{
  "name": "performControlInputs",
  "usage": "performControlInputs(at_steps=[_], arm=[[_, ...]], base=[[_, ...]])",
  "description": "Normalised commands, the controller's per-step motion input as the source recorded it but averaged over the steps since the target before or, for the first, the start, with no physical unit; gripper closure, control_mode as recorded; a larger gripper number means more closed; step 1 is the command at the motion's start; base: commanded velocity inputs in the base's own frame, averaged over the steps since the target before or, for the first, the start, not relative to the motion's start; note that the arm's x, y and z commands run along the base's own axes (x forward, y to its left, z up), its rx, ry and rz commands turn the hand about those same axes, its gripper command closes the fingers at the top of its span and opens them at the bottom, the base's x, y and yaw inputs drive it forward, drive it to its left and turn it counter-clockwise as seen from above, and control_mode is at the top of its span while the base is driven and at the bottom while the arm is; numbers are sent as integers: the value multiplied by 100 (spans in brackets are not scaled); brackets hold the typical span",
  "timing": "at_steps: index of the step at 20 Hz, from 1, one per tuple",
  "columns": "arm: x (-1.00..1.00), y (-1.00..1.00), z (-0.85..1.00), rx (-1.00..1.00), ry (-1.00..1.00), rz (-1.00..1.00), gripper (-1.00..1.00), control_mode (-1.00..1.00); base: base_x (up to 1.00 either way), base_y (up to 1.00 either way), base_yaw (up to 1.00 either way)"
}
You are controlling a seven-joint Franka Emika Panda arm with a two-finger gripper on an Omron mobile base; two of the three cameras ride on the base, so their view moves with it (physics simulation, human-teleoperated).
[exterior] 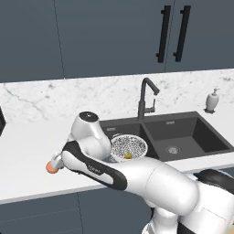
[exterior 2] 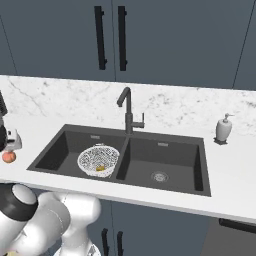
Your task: Put the colander in the sink, put the peach, kiwi in the colander, and turn on the sink faucet and pour water over the colander.
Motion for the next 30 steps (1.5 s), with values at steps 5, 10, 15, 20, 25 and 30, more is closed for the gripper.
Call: performControlInputs(at_steps=[5,10,15,20,25,30], arm=[[39,16,-33,-1,3,-4,-100,-100],[30,41,-29,-5,3,-2,-100,-100],[33,7,-22,-3,8,-3,-100,-100],[29,20,-24,-3,5,-6,-100,-100],[10,41,-33,-5,0,-10,-100,-100],[18,17,-34,-2,0,-9,-100,-100]], base=[[0,0,0],[0,0,0],[0,0,0],[0,0,0],[0,0,0],[0,0,0]])
